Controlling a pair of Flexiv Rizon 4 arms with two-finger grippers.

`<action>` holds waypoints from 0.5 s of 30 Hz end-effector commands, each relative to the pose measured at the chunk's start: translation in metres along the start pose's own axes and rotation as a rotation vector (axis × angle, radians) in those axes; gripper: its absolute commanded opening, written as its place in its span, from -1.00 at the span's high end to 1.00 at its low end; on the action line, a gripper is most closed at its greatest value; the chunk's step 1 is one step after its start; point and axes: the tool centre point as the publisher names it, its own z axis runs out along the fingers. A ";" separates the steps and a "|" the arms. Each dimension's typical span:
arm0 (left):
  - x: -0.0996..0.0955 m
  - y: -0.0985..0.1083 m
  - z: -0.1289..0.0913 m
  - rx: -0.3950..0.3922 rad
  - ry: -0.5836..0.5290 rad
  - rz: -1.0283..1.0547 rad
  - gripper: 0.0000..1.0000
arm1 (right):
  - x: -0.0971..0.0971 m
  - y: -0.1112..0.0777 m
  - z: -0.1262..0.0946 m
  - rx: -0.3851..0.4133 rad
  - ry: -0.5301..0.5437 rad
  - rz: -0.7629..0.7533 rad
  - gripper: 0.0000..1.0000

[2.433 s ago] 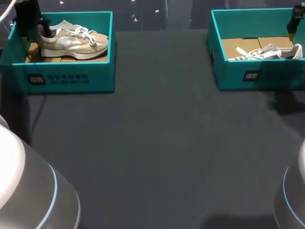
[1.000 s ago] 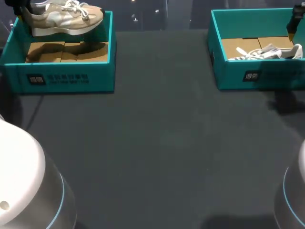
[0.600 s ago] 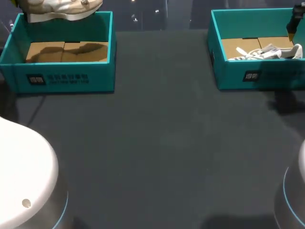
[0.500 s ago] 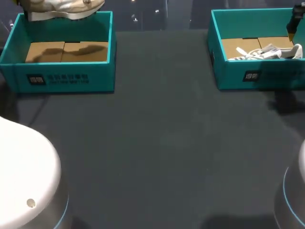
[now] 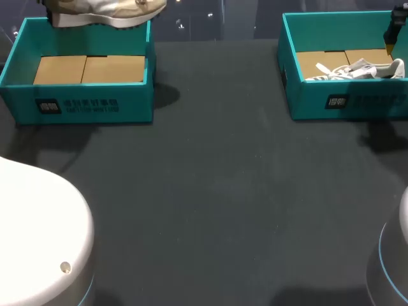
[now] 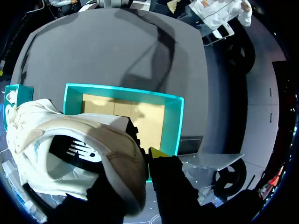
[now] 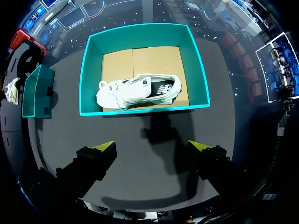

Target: Take the shoe out of the shoebox, open the shoe tongue, remove and reinsert the insole, then place the shoe into the shoebox

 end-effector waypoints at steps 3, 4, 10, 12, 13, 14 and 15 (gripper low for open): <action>-0.028 -0.079 -0.015 -0.136 0.027 0.004 1.00 | 0.000 0.000 0.000 0.000 -0.001 0.001 -1.00; -0.033 -0.086 -0.016 -0.137 0.028 0.004 1.00 | 0.000 0.000 0.000 0.000 -0.001 0.001 -1.00; -0.062 -0.130 -0.016 -0.133 0.031 0.022 1.00 | 0.000 0.000 0.000 0.000 -0.001 0.001 -1.00; -0.072 -0.144 -0.015 -0.134 0.033 0.034 1.00 | 0.000 0.000 0.000 0.000 -0.001 0.001 -1.00; -0.078 -0.152 -0.015 -0.135 0.033 0.039 1.00 | 0.000 0.000 0.000 0.000 -0.001 0.001 -1.00; -0.083 -0.159 -0.014 -0.139 0.035 0.046 1.00 | 0.000 0.000 0.000 0.000 -0.001 0.001 -1.00; -0.088 -0.166 -0.014 -0.137 0.034 0.053 1.00 | 0.000 0.000 0.000 0.000 -0.001 0.001 -1.00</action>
